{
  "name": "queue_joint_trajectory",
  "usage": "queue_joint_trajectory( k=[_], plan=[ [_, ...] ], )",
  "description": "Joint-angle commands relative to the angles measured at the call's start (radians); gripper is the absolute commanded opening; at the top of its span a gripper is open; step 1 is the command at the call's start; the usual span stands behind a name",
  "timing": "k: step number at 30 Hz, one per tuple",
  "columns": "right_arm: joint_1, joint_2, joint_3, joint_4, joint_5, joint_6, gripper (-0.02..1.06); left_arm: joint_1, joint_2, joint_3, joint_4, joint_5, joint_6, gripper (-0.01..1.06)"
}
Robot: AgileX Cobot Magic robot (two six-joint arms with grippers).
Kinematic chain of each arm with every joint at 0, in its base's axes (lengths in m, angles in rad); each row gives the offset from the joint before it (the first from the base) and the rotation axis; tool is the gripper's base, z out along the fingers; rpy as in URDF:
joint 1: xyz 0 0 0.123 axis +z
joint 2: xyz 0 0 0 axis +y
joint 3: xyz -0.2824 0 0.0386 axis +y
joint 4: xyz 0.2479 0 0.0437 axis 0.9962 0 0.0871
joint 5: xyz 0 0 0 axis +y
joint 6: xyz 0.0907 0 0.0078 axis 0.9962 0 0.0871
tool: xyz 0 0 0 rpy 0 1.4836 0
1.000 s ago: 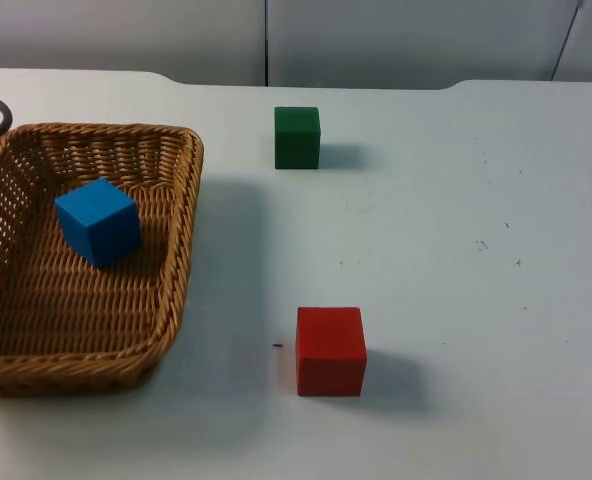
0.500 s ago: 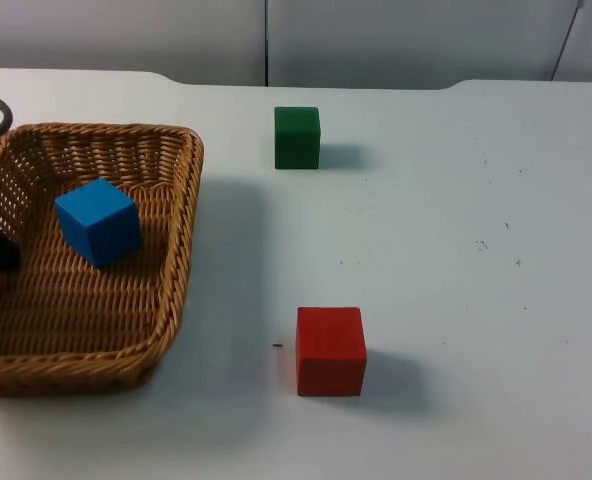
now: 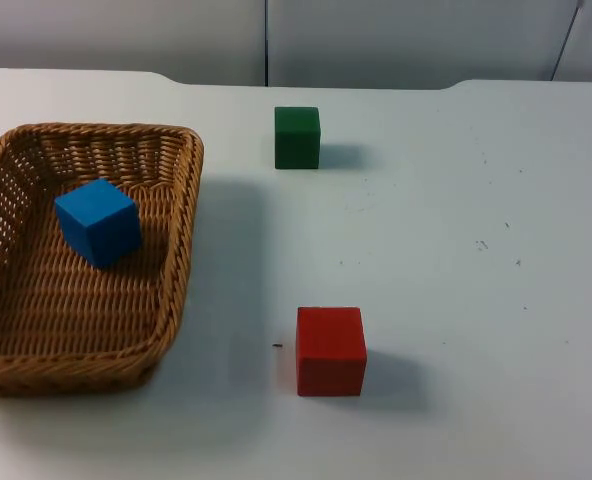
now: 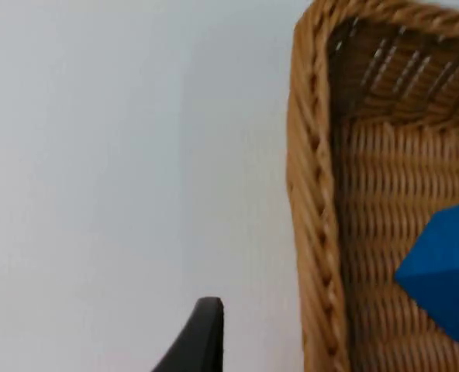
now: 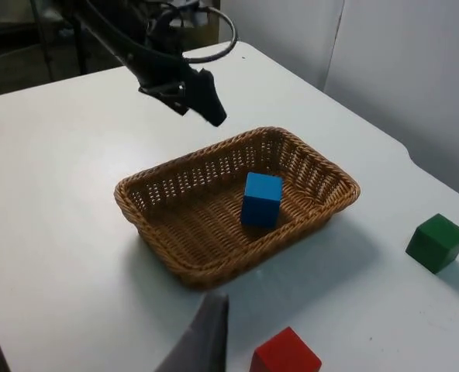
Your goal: Pick up the basket with the left hand and place the blue cube into the basket with the right hand.
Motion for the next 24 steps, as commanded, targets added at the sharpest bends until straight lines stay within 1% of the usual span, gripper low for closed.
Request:
queue_joint_trajectory(
  k=[1,3,4,9,10,11,13,14,15,16,19,20,22,24],
  plan=[
    [0.002,-0.008,0.005,0.003,-0.004,-0.01,0.89,0.004,-0.075,-0.003,-0.01,-0.003,-0.015,0.92],
    [0.002,-0.008,0.005,0.003,-0.012,-0.016,0.89,0.004,-0.162,-0.003,-0.01,-0.003,-0.047,0.92],
    [0.002,-0.008,0.005,0.003,-0.012,-0.016,0.89,0.004,-0.162,-0.003,-0.01,-0.003,-0.047,0.92],
    [0.002,-0.008,0.005,0.003,-0.026,-0.018,0.89,0.004,-0.414,-0.003,0.003,0.004,-0.085,0.92],
    [0.002,-0.008,0.005,0.003,-0.026,-0.018,0.89,0.004,-0.414,-0.003,0.003,0.004,-0.085,0.92],
    [0.002,-0.008,0.005,0.003,-0.028,-0.018,0.89,0.004,-0.459,-0.003,0.015,0.004,-0.099,0.92],
    [0.002,-0.008,0.005,0.003,-0.041,-0.018,0.89,0.004,-0.566,-0.001,0.065,0.004,-0.162,0.92],
    [0.002,-0.008,0.005,0.003,-0.048,-0.016,0.89,0.004,-0.618,-0.001,0.105,0.006,-0.215,0.92],
    [0.002,-0.008,0.005,0.003,-0.048,-0.016,0.89,0.004,-0.618,-0.001,0.105,0.006,-0.215,0.92],
    [0.002,-0.008,0.005,0.003,-0.05,-0.008,0.89,0.004,-0.66,0.001,0.139,0.006,-0.26,0.92],
    [0.002,-0.008,0.01,-0.001,-0.062,0.007,0.89,0.004,-0.805,0.024,0.298,0.025,-0.446,0.92],
    [0.002,-0.008,0.01,-0.001,-0.062,0.007,0.89,0.004,-0.805,0.024,0.298,0.025,-0.446,0.92],
    [0.002,-0.008,0.043,-0.008,-0.096,0.005,0.89,0.004,-0.91,0.06,0.4,0.045,-0.554,0.92],
    [0.002,-0.008,0.078,-0.008,-0.12,-0.01,0.89,0.004,-1.012,0.112,0.46,0.06,-0.625,0.92]
  ],
)
